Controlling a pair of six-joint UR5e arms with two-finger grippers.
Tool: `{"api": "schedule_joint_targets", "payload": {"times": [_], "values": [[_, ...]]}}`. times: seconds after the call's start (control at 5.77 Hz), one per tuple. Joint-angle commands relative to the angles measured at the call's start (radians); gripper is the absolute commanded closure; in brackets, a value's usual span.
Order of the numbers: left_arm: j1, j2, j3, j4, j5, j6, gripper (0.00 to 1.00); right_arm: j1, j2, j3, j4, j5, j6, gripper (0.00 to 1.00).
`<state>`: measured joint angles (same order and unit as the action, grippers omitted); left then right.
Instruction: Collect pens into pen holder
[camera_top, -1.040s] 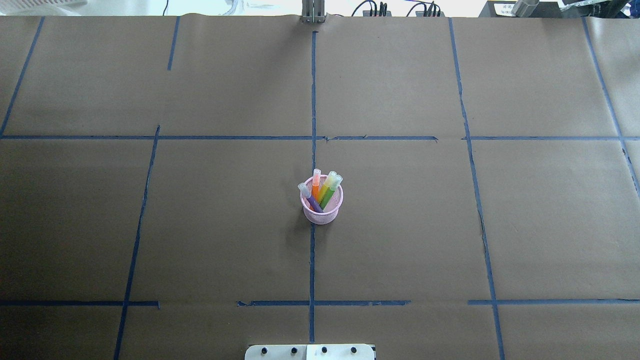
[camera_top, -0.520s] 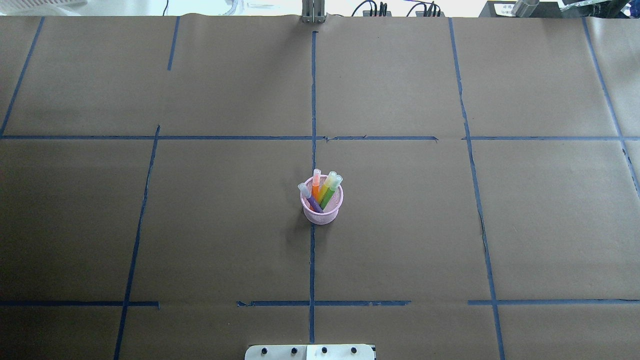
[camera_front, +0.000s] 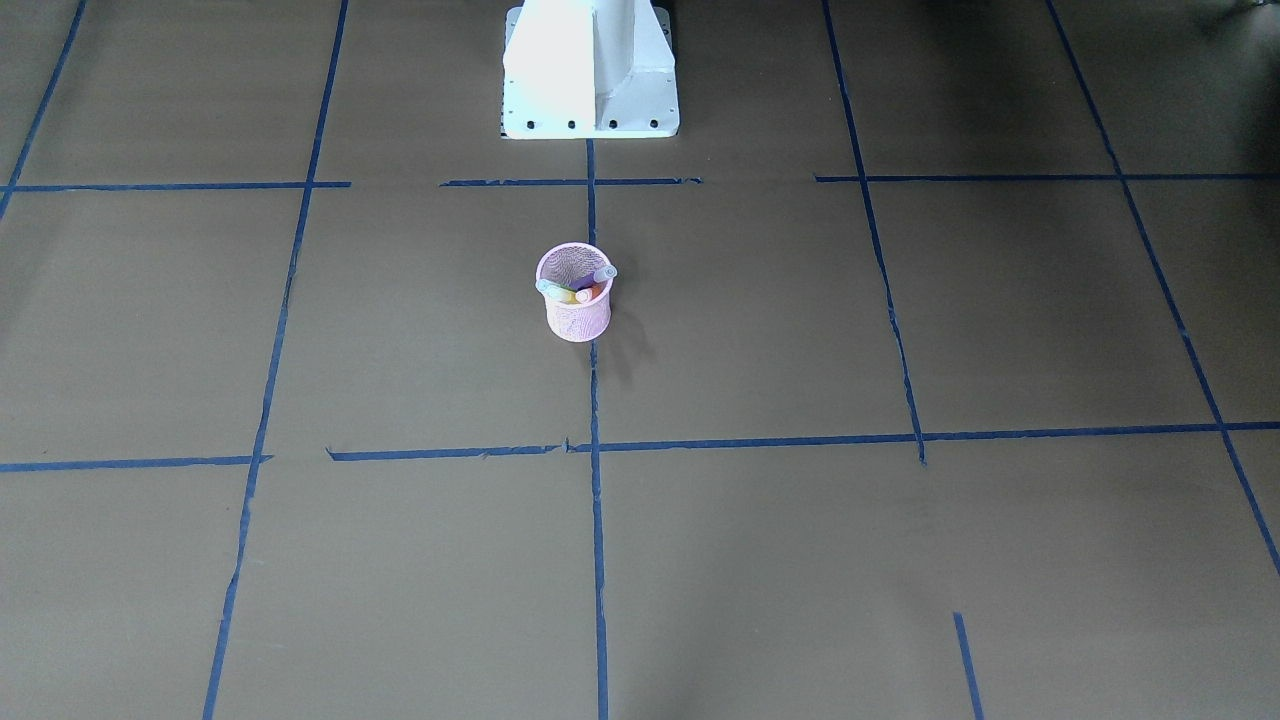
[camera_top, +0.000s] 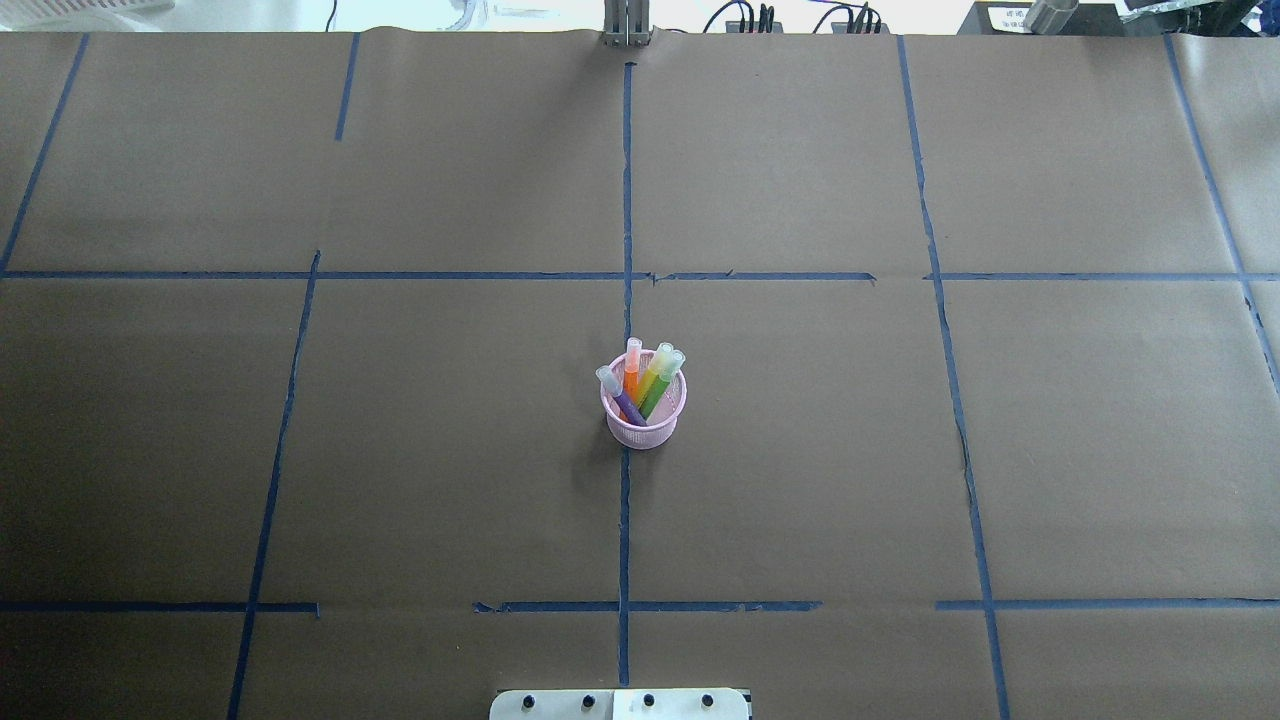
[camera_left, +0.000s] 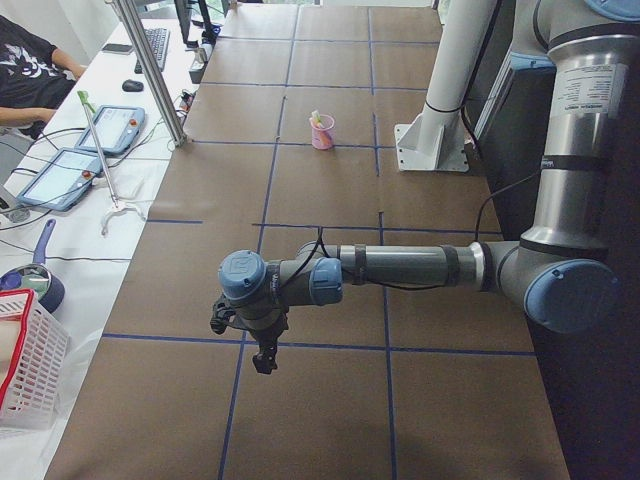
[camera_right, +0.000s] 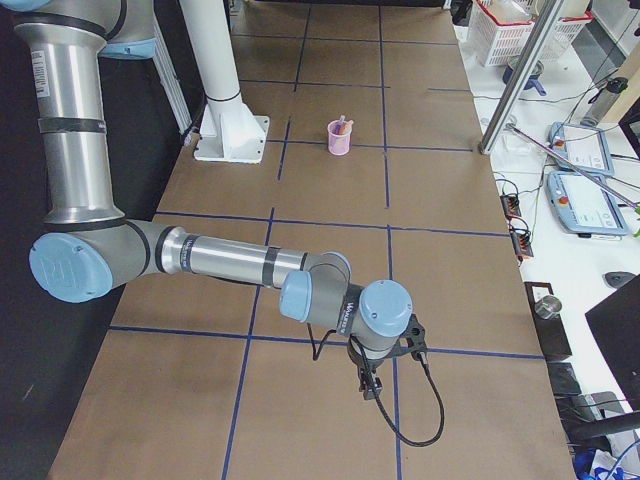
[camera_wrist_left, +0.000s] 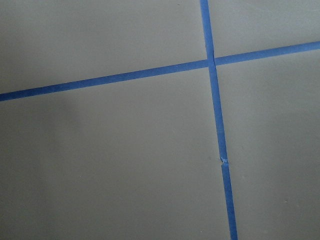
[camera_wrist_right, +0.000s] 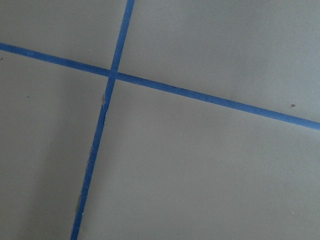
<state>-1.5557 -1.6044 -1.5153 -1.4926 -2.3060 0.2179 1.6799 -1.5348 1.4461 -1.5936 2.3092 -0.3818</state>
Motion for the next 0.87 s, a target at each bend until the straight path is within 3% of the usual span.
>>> {"api": "schedule_joint_targets", "payload": {"times": [0.0,0.52,0.69], "values": [[-0.001,0.001,-0.002,0.0,-0.001,0.001,0.0,-0.046,-0.024,0.007,0.131,0.004,0.139,0.0],[-0.001,0.004,-0.003,0.0,-0.001,0.0,0.0,-0.111,-0.053,0.114,0.126,0.036,0.251,0.0],[-0.001,0.003,-0.003,0.0,0.0,0.0,0.0,-0.111,-0.056,0.109,0.126,0.036,0.25,0.0]]}}
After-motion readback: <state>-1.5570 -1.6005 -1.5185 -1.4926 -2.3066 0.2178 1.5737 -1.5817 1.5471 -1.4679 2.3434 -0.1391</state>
